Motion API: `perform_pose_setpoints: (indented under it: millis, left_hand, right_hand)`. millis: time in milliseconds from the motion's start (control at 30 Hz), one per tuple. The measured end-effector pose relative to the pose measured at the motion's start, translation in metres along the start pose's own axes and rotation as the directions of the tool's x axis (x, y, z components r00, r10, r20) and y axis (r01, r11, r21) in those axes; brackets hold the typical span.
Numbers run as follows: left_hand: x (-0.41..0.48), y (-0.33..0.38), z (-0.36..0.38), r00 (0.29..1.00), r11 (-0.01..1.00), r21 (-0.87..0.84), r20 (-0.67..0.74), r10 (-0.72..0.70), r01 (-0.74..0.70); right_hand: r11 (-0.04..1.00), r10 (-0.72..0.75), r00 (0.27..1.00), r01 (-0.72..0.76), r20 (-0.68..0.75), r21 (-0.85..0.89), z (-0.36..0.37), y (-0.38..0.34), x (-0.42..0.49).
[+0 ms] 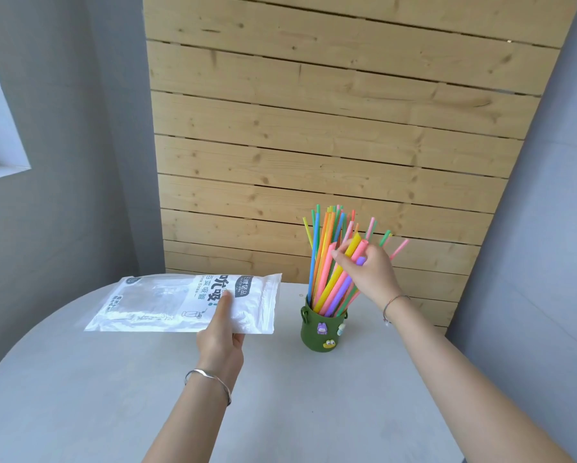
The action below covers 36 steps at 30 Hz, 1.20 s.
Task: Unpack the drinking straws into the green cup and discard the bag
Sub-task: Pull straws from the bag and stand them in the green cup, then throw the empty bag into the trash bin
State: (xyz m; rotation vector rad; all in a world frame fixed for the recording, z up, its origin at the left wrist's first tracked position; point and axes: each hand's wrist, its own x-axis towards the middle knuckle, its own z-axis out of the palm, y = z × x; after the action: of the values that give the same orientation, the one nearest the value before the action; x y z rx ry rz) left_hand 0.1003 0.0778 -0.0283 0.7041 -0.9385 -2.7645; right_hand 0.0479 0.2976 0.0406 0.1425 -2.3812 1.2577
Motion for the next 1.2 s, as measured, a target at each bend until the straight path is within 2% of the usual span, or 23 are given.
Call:
perform_pose_setpoints:
  millis: [100,200,367,500,600,667,733,800,867,933,1000,1067,1133,1200]
  left_hand:
    - [-0.001,0.001,0.0,1.0,1.0,0.005,-0.001,-0.002,0.002]
    - [-0.001,0.002,-0.001,1.0,1.0,0.009,-0.008,-0.01,0.01]
    - [-0.004,0.004,0.001,1.0,1.0,-0.005,-0.025,-0.009,0.009]
    - [-0.009,0.007,0.001,1.0,1.0,-0.002,-0.005,-0.009,0.009]
    - [-0.011,0.007,0.001,1.0,1.0,0.008,0.026,-0.008,0.008]
    - [-0.012,0.008,0.0,0.999,1.0,0.018,0.043,0.001,-0.001]
    - [-0.014,0.01,0.001,0.999,0.999,0.039,0.05,0.02,-0.022]
    - [-0.016,0.01,0.001,0.998,0.997,0.065,0.06,0.032,-0.036]
    - [-0.019,0.012,0.001,0.995,0.993,0.111,0.094,0.034,-0.044]
    - [-0.022,0.013,0.001,0.988,0.987,0.147,0.147,0.043,-0.064]
    - [-0.026,0.015,0.001,0.975,0.981,0.168,0.213,0.058,-0.095]
    - [-0.03,0.018,0.0,0.951,0.969,0.205,0.3,0.071,-0.137]
    - [-0.034,0.022,-0.001,0.919,0.941,0.278,0.387,0.073,-0.192]
    - [-0.038,0.025,-0.003,0.892,0.902,0.355,0.447,0.067,-0.246]
  right_hand:
    - [0.975,-0.141,0.988,0.126,-0.07,-0.186,-0.003,-0.007,0.0]
    - [0.918,-0.181,0.983,0.171,0.007,-0.359,0.0,-0.007,0.0]
    - [0.857,-0.162,0.969,0.232,0.187,-0.461,0.013,0.001,-0.006]
    - [0.798,-0.259,0.947,0.322,0.192,-0.509,0.019,0.004,-0.01]
    - [0.707,-0.368,0.922,0.363,0.123,-0.606,0.019,-0.001,-0.013]
    - [0.691,-0.48,0.877,0.348,-0.042,-0.633,0.018,-0.009,-0.02]
    - [0.756,-0.523,0.829,0.342,-0.2,-0.558,0.02,-0.02,-0.033]
    - [0.87,-0.45,0.847,0.345,-0.284,-0.353,0.027,-0.033,-0.053]
    - [0.96,-0.28,0.918,0.269,-0.282,-0.078,0.04,-0.042,-0.075]
    - [0.988,-0.056,0.974,0.086,-0.22,0.128,0.057,-0.042,-0.091]
    - [0.956,0.174,0.977,-0.139,-0.12,0.259,0.07,-0.039,-0.097]
    - [0.832,0.343,0.938,-0.329,0.051,0.448,0.071,-0.038,-0.099]
    - [0.713,0.374,0.906,-0.417,0.197,0.563,0.066,-0.036,-0.1]
    - [0.674,0.375,0.901,-0.428,0.22,0.602,0.06,-0.035,-0.103]
